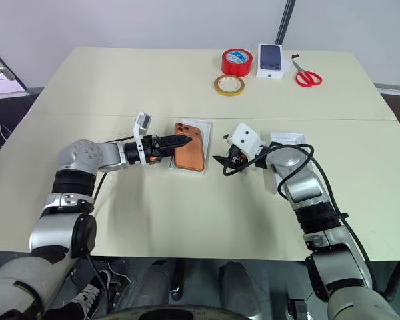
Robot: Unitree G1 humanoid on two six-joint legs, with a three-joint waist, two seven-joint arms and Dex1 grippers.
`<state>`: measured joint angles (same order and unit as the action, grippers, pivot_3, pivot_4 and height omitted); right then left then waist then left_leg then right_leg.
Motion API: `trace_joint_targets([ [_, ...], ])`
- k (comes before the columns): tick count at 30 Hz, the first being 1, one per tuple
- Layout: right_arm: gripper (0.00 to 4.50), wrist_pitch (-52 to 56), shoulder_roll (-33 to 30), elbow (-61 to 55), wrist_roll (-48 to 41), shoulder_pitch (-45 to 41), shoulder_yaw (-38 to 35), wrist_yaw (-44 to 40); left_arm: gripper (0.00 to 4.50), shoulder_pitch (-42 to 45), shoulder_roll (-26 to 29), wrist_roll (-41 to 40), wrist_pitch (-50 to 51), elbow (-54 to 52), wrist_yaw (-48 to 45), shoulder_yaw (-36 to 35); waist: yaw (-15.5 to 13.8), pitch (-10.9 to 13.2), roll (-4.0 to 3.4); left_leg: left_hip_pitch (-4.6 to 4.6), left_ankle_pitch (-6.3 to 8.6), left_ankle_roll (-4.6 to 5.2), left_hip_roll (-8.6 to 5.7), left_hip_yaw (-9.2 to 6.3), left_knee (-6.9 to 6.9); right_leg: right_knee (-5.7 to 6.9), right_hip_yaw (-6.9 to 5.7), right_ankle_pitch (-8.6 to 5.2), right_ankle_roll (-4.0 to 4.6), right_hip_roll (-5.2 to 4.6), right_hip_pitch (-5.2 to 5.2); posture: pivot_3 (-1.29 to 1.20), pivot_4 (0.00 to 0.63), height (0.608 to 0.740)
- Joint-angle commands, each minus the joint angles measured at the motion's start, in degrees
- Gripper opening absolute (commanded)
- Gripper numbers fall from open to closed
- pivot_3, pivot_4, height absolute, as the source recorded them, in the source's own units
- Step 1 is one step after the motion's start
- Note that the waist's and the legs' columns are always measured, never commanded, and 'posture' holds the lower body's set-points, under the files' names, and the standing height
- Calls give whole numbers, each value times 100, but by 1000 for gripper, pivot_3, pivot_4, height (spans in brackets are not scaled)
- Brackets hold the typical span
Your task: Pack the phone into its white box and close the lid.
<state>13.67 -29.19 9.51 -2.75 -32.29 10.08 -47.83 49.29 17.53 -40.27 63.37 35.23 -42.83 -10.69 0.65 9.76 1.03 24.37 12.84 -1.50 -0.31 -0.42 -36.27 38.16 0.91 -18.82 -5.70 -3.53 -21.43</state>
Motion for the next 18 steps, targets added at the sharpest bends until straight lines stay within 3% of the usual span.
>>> trace_joint_targets([
  [1,3608,-159,76,-92,23,-104,-21,53,4469,156,-130,226,-526,203,251,-158,0,0,0,0,0,0,0,0,-1,0,0,0,0,0,0,0,150,740],
  [5,3608,-174,137,-103,47,-118,3,77,4469,84,-211,332,-475,125,204,-13,2,0,0,0,-1,0,0,0,-1,1,-1,0,0,1,1,0,150,740],
  [11,3608,-241,87,-67,97,-139,0,51,4469,1,-154,306,424,112,167,149,5,-1,-1,-1,0,0,0,1,-2,2,-2,0,-1,2,1,0,150,740],
  [18,3608,-293,103,-37,168,-138,-4,59,4469,411,-219,-33,1154,677,679,-768,15,-1,-1,-2,2,4,0,0,-4,3,-4,0,-2,3,1,0,150,740],
])
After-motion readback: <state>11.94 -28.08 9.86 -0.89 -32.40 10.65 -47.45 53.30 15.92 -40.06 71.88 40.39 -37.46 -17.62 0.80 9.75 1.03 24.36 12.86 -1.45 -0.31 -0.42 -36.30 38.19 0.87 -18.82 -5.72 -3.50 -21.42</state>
